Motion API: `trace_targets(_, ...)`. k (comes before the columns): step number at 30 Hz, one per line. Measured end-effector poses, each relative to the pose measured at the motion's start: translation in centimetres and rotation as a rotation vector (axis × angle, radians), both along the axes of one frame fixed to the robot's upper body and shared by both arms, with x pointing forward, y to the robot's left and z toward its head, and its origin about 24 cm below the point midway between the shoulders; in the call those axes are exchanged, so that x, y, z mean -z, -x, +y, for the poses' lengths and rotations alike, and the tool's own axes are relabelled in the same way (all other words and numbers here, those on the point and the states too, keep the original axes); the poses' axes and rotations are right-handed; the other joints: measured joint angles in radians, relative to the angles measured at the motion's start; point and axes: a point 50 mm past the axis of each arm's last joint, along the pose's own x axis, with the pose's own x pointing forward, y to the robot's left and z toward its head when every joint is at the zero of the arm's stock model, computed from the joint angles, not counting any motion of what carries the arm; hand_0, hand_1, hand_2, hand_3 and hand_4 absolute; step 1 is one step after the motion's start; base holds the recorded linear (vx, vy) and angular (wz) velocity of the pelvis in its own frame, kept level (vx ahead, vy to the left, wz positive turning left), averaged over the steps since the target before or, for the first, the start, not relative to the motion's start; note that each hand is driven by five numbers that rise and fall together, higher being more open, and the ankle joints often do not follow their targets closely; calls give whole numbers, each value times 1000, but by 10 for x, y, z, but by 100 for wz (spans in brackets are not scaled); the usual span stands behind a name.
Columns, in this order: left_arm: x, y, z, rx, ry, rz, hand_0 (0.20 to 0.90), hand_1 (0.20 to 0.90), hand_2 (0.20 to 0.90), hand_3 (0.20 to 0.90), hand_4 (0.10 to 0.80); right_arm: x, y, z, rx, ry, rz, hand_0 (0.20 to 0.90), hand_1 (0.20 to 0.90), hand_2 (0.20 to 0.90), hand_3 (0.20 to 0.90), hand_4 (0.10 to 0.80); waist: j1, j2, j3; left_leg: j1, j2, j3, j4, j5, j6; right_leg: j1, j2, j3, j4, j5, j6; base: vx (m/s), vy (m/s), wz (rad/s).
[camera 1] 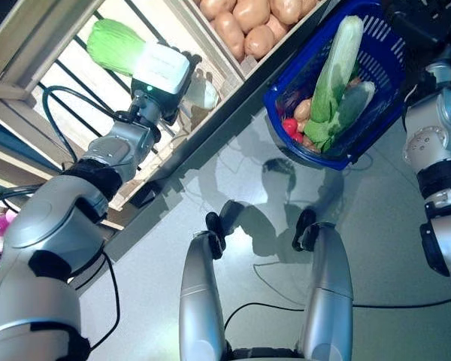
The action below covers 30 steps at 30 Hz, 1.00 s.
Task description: Put vegetables into the basket
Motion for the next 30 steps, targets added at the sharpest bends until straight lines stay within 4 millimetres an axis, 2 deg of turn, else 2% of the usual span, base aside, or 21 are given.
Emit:
trace_targets(9, -3, 0, 2, -24, -11, -14, 900, 900, 900, 900, 800, 6, -1, 0, -15, -45, 9, 900, 900, 900, 900, 800, -1, -2, -1, -49, 9, -4, 43, -22, 11, -32, -2, 0, 14, 1, 3, -7, 6, -2)
trace_targets(14, -22, -2, 0, -39, -53, -76, 900, 900, 900, 900, 800, 6, -1, 1, -21, -46, 9, 900, 900, 900, 900, 800, -4, -7, 0, -111, 10, -6, 65, -25, 16, -91, -4, 2, 26, 3, 4, -32, 38, 1)
trace_targets(17, -25, -3, 2, -82, -58, -95, 900, 900, 900, 900, 800, 7, -2, 7, -37, -49, 8, 900, 900, 900, 900, 800, -11, -16, 2, -150, 15, -4, 94, -34, 16, -127, -1, 4, 35, 6, 5, -37, 34, -8)
trace_targets(23, -48, -3, 2, -113, -52, -171, 900, 900, 900, 900, 800, 0, 0, 16, -76, -38, -28, 900, 900, 900, 900, 800, -17, -20, 1, -230, 27, -5, 192, -80, 38, -197, -14, 11, 93, 2, 1, -32, 7, -11)
trace_targets(30, -59, -1, 0, -96, -40, -238, 900, 900, 900, 900, 800, -5, 1, 21, -99, -32, -51, 900, 900, 900, 900, 800, -21, -29, 0, -279, 24, -12, 214, -79, 42, -244, -10, 25, 100, 10, 11, -27, -11, 0)
